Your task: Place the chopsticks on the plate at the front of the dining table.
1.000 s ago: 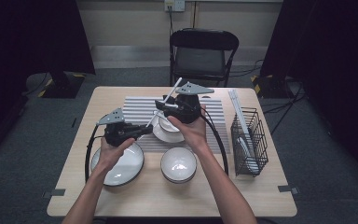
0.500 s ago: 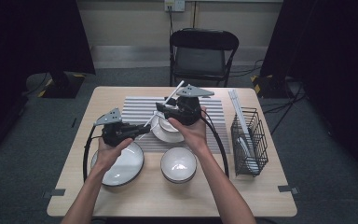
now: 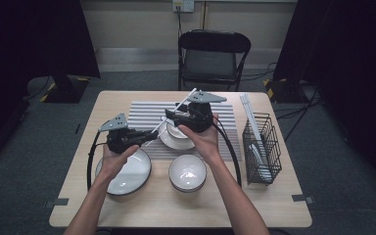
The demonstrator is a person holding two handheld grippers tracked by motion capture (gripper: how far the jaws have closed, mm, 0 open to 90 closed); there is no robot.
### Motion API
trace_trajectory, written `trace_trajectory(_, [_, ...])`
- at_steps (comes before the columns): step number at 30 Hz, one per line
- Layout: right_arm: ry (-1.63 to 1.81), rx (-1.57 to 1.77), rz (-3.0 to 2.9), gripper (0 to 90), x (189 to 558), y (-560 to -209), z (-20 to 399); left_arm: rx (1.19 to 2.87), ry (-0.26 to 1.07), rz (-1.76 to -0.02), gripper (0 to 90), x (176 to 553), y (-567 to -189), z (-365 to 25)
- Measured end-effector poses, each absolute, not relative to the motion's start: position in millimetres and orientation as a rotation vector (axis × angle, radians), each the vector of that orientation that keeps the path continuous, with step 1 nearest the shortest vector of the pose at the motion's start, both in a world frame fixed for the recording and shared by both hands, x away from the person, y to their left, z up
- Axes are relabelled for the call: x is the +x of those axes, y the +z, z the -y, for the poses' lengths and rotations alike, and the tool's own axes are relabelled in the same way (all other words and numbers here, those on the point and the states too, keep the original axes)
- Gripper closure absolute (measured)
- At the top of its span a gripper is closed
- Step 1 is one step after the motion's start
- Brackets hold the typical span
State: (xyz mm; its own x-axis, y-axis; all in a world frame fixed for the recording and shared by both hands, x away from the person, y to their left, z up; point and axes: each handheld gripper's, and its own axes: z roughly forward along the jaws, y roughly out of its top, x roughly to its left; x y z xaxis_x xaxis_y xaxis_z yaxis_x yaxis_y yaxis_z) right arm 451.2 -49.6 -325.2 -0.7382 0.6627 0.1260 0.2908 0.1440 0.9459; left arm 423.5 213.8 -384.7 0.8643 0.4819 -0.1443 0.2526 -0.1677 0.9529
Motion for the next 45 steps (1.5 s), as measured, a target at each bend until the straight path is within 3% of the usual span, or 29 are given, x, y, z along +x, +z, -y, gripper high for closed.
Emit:
trace_trajectory(30, [1.625,0.978,-2.124,32.6,457.4,-332.7,55.7,1.745,0.199,-0.561,86.4,424.9,-386.8,-216.8])
trace_trajectory(45, [1.601,0.972,-2.112,30.7,452.8,-335.5,65.5,1.743,0.225,-0.579,86.3,425.9,-386.8,-222.5])
